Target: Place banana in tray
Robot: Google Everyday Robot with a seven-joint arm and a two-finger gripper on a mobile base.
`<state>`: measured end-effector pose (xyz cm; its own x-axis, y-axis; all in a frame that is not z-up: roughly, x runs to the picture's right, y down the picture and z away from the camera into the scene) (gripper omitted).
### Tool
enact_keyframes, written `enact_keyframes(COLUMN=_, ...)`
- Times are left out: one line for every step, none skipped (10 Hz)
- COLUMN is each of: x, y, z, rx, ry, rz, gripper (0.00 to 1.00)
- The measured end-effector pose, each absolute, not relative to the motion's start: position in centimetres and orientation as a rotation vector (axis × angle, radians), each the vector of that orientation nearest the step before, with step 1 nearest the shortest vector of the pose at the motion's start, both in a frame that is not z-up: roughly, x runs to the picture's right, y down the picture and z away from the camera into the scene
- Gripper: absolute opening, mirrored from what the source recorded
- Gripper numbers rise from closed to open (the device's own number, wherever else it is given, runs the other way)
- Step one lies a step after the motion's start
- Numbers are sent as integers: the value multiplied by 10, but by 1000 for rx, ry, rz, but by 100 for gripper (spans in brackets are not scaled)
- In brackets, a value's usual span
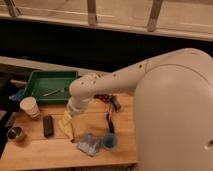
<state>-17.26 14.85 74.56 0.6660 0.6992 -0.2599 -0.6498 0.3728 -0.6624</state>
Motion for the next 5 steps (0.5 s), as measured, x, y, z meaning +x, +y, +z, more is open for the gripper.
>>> enact_keyframes(x=-184, y=154, z=748, rx=-834, ry=-72, rz=838, gripper=69)
enact_keyframes(x=-192, y=157, z=753, rx=-845, ry=-71, rz=818, gripper=69)
enact_keyframes(x=-199, y=159, z=758, rx=-851, ry=-69, rz=803, gripper=69)
enact_keyframes(x=-205, y=161, z=763, rx=-854, ry=-64, rz=789, gripper=69)
enact_keyframes(x=-209, y=164, z=768, rx=-859, ry=-59, rz=780, gripper=69)
